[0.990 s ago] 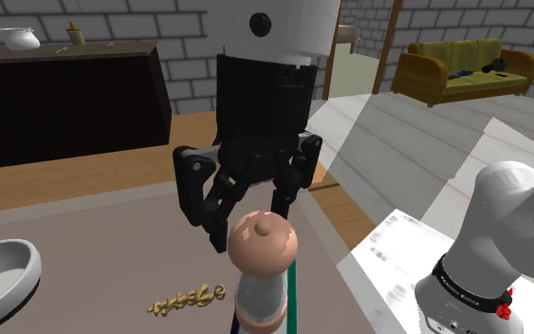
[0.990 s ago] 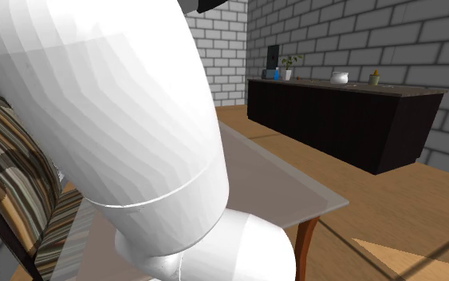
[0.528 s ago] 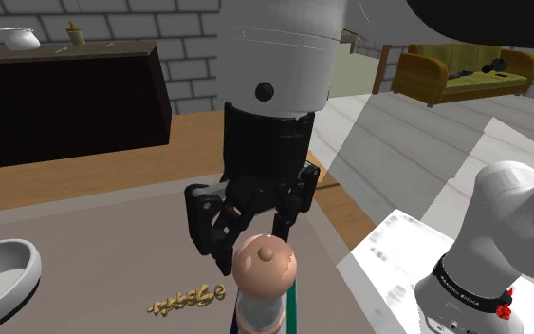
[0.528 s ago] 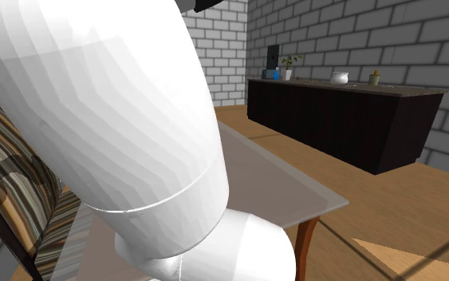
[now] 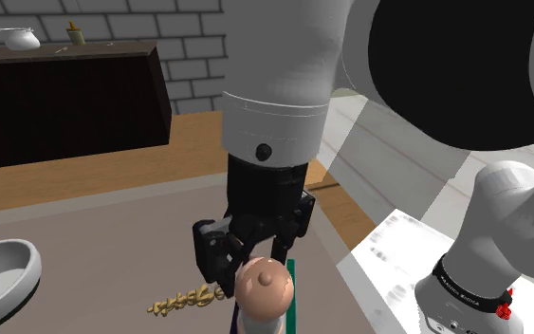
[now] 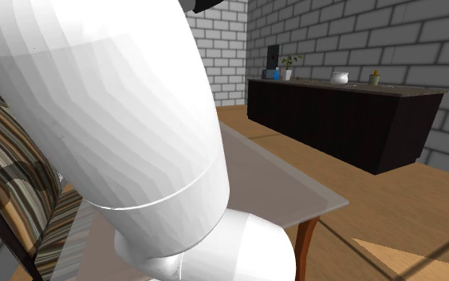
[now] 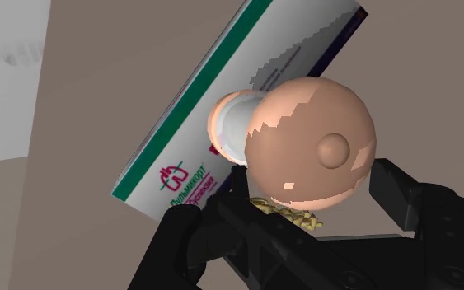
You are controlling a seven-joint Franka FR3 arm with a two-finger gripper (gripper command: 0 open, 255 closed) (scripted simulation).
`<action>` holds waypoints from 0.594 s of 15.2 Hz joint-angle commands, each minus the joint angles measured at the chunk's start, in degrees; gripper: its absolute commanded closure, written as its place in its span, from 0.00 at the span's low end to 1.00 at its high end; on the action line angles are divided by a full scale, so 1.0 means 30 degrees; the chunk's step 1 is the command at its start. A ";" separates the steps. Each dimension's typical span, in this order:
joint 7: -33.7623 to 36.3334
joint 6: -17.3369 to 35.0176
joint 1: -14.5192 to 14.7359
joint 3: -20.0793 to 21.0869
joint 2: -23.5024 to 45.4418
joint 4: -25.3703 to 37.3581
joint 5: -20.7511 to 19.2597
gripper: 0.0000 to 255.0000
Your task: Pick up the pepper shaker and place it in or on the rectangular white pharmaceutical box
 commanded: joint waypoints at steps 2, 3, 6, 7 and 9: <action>-0.0133 0.0774 0.0028 0.0118 0.0097 -0.0680 0.0087 1.00; -0.0161 0.1035 0.0038 0.0170 0.0145 -0.0896 0.0112 1.00; -0.0226 0.1717 0.0061 0.0313 0.0294 -0.1437 0.0173 1.00; -0.0227 0.1717 0.0061 0.0313 0.0292 -0.1438 0.0174 1.00; -0.0227 0.1717 0.0061 0.0314 0.0294 -0.1437 0.0173 1.00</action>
